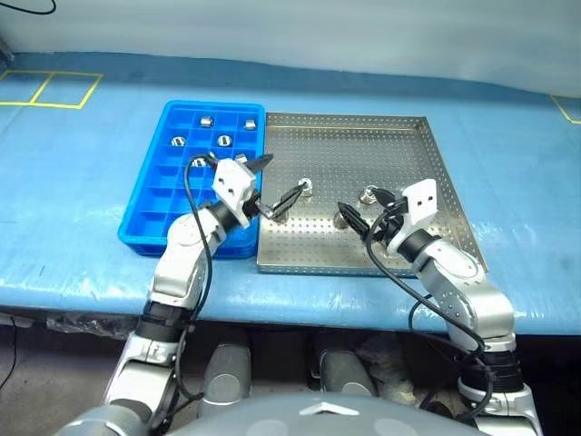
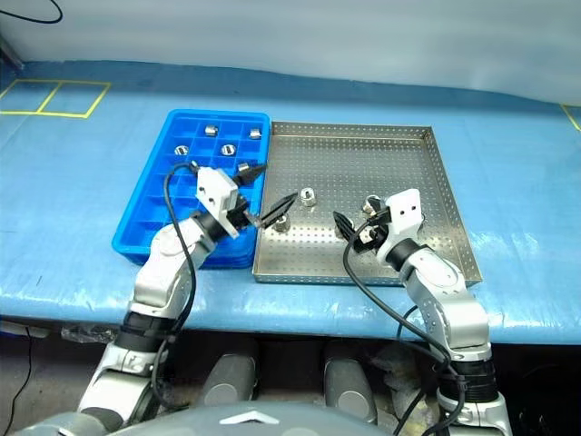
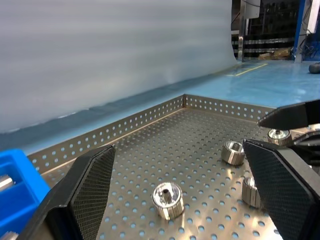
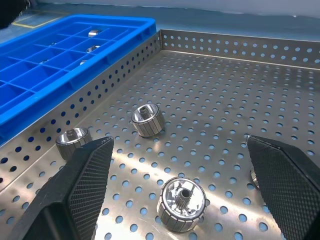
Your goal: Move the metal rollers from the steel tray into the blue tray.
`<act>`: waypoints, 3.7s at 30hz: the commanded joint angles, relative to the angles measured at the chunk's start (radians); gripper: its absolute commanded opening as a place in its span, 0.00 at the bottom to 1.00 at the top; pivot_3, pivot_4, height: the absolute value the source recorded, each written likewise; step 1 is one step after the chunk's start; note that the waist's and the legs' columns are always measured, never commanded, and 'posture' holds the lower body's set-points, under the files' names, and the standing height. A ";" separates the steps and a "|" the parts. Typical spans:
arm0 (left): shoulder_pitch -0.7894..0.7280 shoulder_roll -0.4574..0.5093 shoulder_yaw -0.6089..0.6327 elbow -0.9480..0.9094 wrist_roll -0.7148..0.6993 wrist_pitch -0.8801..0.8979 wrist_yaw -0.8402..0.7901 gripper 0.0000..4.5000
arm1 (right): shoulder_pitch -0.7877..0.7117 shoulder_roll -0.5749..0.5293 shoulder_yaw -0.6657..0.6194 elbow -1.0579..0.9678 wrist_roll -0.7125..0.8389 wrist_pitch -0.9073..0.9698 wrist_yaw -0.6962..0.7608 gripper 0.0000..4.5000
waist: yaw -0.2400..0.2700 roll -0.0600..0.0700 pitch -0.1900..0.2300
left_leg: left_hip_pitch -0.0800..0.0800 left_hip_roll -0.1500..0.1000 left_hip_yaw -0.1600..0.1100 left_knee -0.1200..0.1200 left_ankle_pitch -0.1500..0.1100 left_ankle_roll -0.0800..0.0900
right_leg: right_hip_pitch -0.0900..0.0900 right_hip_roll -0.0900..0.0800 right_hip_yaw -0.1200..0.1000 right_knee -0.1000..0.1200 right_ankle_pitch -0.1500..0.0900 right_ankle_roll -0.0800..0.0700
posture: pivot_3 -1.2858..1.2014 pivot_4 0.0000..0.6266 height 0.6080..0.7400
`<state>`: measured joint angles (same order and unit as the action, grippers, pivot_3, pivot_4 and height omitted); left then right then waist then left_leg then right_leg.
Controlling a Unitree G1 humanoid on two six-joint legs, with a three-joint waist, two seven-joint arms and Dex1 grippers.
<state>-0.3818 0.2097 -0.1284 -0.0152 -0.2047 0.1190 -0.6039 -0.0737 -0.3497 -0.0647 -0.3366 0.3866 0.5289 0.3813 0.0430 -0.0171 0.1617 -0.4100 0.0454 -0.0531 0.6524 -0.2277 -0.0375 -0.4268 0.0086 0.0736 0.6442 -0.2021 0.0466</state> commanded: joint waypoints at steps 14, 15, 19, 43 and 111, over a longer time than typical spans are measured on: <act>-0.458 -0.030 -0.036 0.459 0.076 0.495 0.038 1.00 | 0.096 0.054 -0.072 -0.109 -0.013 -0.011 -0.115 1.00 | -0.065 0.000 0.000 | -0.001 0.000 -0.001 0.001 -0.001 0.001 | 0.000 0.000 0.000 0.000 0.003 0.005 | 0.50 0.24 1.00; -0.474 -0.026 -0.047 0.482 0.091 0.507 0.036 1.00 | 0.101 0.056 -0.074 -0.112 -0.014 -0.013 -0.118 1.00 | -0.070 0.000 0.000 | -0.001 0.000 -0.001 0.001 -0.001 0.001 | 0.000 0.000 0.000 0.000 0.003 0.005 | 0.50 0.24 1.00; -0.516 -0.018 -0.070 0.560 0.120 0.540 0.021 1.00 | 0.117 0.063 -0.079 -0.124 -0.014 -0.017 -0.127 1.00 | -0.087 0.000 0.000 | -0.001 0.000 0.000 0.002 -0.001 0.001 | 0.000 0.000 0.001 0.001 0.003 0.005 | 0.49 0.24 1.00; -0.344 -0.008 -0.011 0.463 0.168 0.320 0.067 0.38 | 0.151 0.070 -0.075 -0.125 -0.044 -0.059 -0.144 1.00 | -0.128 0.002 -0.001 | 0.001 0.000 0.002 0.001 -0.001 0.001 | -0.001 0.001 0.004 0.003 0.003 0.006 | 0.49 0.24 1.00; -0.216 0.135 -0.056 -0.091 -0.001 0.518 -0.022 0.83 | 0.004 0.075 0.012 -0.006 -0.121 -0.080 -0.070 1.00 | -0.036 0.002 -0.001 | 0.000 -0.001 0.002 0.002 0.000 0.001 | 0.000 0.000 0.003 0.001 0.003 0.004 | 0.54 0.24 1.00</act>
<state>-0.5560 0.3209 -0.1659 -0.0959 -0.1873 0.5974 -0.5719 -0.0729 -0.2775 -0.0319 -0.2907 0.2575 0.4659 0.3206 0.0073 -0.0148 0.1607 -0.4101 0.0448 -0.0515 0.6547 -0.2277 -0.0361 -0.4268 0.0088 0.0765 0.6453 -0.1991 0.0507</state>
